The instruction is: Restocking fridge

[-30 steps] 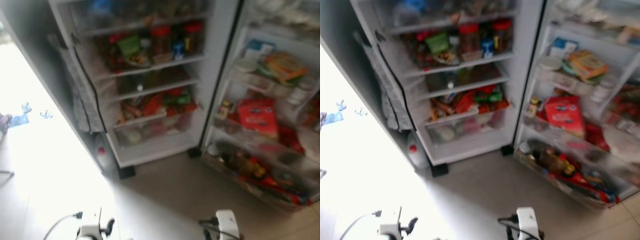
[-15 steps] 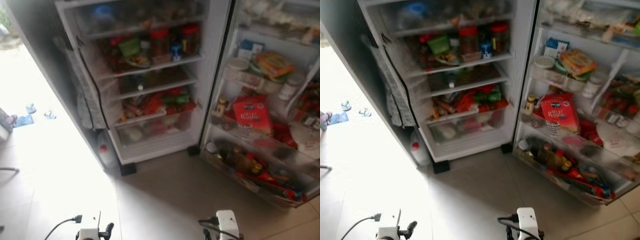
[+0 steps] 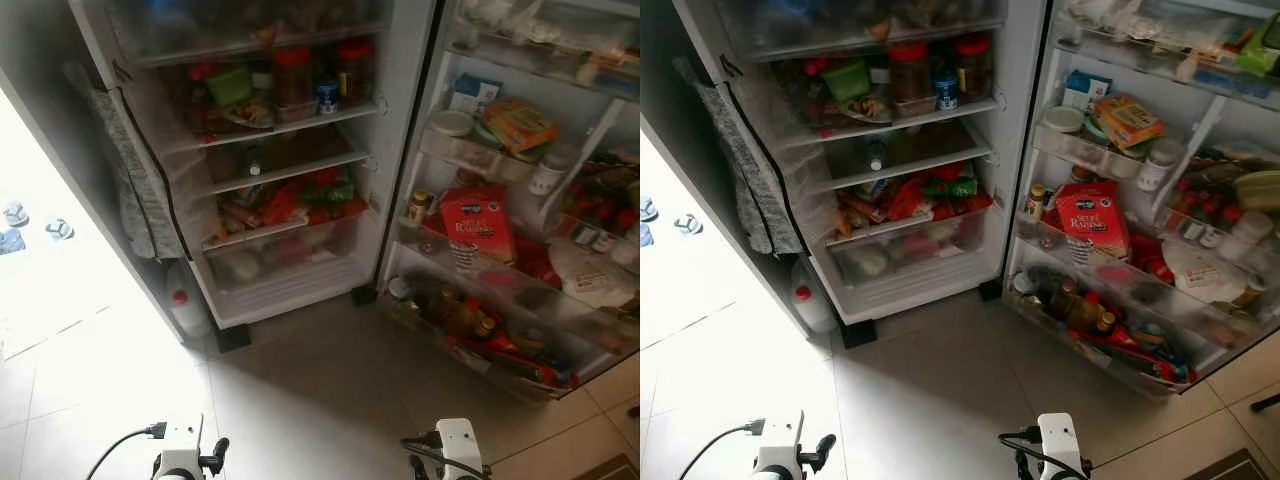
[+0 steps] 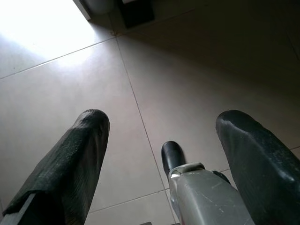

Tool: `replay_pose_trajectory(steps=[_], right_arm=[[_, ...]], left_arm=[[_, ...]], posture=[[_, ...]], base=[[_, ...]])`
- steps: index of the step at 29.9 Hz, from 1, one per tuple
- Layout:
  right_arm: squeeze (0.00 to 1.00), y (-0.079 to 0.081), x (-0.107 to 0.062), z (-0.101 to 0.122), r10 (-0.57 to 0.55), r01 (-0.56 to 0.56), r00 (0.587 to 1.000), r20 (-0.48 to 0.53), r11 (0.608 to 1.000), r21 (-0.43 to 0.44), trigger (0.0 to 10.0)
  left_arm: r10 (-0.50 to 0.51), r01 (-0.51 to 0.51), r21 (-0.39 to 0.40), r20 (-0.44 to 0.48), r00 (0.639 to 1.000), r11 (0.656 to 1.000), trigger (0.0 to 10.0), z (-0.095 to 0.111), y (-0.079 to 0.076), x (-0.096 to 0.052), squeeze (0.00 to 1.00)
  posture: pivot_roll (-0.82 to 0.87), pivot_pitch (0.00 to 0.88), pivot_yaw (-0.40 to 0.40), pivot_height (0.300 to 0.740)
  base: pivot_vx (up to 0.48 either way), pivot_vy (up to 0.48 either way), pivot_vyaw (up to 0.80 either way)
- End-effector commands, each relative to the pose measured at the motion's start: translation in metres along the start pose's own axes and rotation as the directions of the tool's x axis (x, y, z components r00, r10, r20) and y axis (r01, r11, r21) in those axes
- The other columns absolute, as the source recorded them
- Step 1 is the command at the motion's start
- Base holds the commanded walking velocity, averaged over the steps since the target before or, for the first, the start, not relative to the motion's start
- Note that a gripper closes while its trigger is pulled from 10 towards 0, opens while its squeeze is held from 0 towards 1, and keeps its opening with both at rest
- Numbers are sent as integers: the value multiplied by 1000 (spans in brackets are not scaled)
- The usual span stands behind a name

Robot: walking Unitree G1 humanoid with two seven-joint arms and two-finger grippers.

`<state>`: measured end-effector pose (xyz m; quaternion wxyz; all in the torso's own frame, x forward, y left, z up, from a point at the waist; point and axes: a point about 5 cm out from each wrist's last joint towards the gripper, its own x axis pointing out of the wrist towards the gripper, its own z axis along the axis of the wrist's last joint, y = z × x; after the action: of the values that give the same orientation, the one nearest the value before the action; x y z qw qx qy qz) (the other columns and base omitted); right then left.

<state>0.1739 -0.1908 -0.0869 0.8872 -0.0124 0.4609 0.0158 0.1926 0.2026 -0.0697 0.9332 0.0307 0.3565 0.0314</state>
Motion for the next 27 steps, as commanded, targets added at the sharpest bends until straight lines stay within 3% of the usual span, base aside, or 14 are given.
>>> replay_pose_trajectory(steps=[1,27], right_arm=[[0,-1,-1,-4,-1,1,1000,-13,1000,11,10000],[0,2,0,0,3,-3,1000,-4,1000,24,10000]], left_arm=[[2,-1,25,-26,1000,1000,10000,-6,1,-2,0],[6,-6,29,-21,1000,1000,10000,-4,3,-1,0]], posture=[[-51,55,12,740],[-51,68,15,740]], base=[[0,-251,0],[0,-250,0]])
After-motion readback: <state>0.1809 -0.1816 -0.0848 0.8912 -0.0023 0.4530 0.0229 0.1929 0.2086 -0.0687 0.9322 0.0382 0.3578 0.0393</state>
